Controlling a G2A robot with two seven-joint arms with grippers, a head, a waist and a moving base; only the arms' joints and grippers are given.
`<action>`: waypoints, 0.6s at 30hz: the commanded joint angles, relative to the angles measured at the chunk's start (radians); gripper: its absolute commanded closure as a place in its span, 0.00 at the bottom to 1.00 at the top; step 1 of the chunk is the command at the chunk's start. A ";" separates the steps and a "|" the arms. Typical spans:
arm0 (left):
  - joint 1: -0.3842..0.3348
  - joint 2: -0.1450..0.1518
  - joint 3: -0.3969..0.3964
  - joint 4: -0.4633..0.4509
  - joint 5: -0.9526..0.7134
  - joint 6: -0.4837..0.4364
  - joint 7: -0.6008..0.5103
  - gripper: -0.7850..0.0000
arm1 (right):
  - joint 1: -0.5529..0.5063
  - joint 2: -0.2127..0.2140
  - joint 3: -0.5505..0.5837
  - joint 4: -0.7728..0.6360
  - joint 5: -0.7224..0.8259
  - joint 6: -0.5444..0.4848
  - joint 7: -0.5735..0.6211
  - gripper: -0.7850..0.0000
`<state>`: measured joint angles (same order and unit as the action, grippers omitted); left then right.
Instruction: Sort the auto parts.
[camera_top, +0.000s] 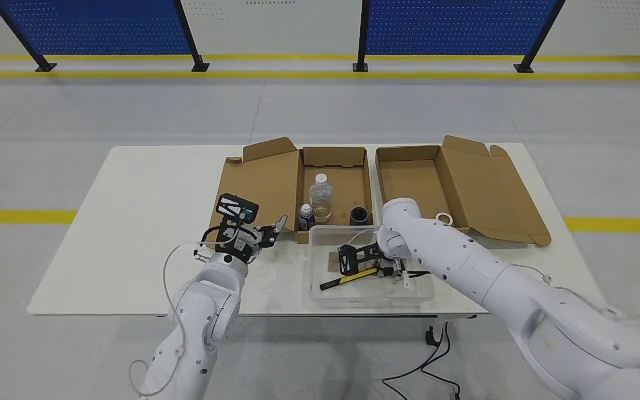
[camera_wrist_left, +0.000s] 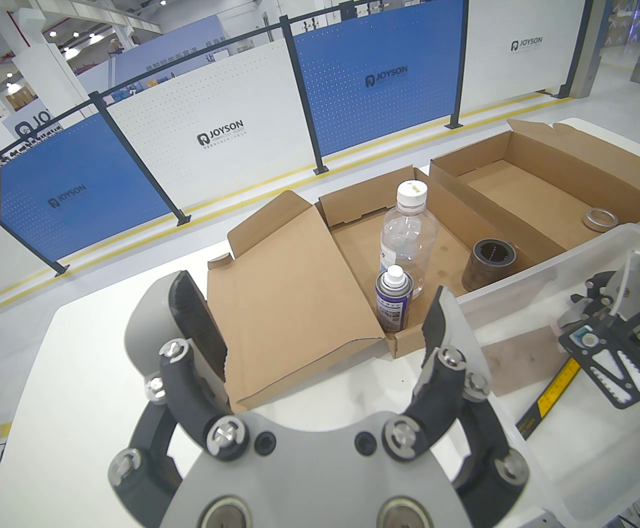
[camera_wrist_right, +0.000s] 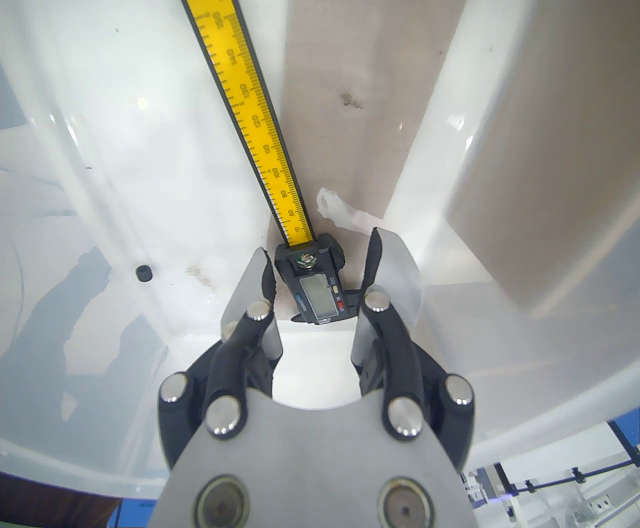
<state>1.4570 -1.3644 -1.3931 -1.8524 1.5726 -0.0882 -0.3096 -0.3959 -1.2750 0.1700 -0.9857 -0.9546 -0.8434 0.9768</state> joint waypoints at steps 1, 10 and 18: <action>0.000 0.000 0.000 0.000 0.000 0.000 0.000 0.00 | -0.002 0.007 0.000 -0.008 -0.006 -0.002 -0.002 0.50; 0.000 0.000 0.000 0.000 0.000 0.000 0.000 0.00 | -0.012 0.025 0.000 -0.018 -0.056 0.007 0.007 0.50; 0.000 0.000 0.000 0.000 0.000 0.000 0.000 0.00 | -0.020 0.005 0.000 0.000 -0.089 -0.005 -0.005 0.52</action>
<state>1.4570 -1.3644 -1.3931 -1.8524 1.5726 -0.0882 -0.3096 -0.4155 -1.2670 0.1700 -0.9888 -1.0411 -0.8449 0.9754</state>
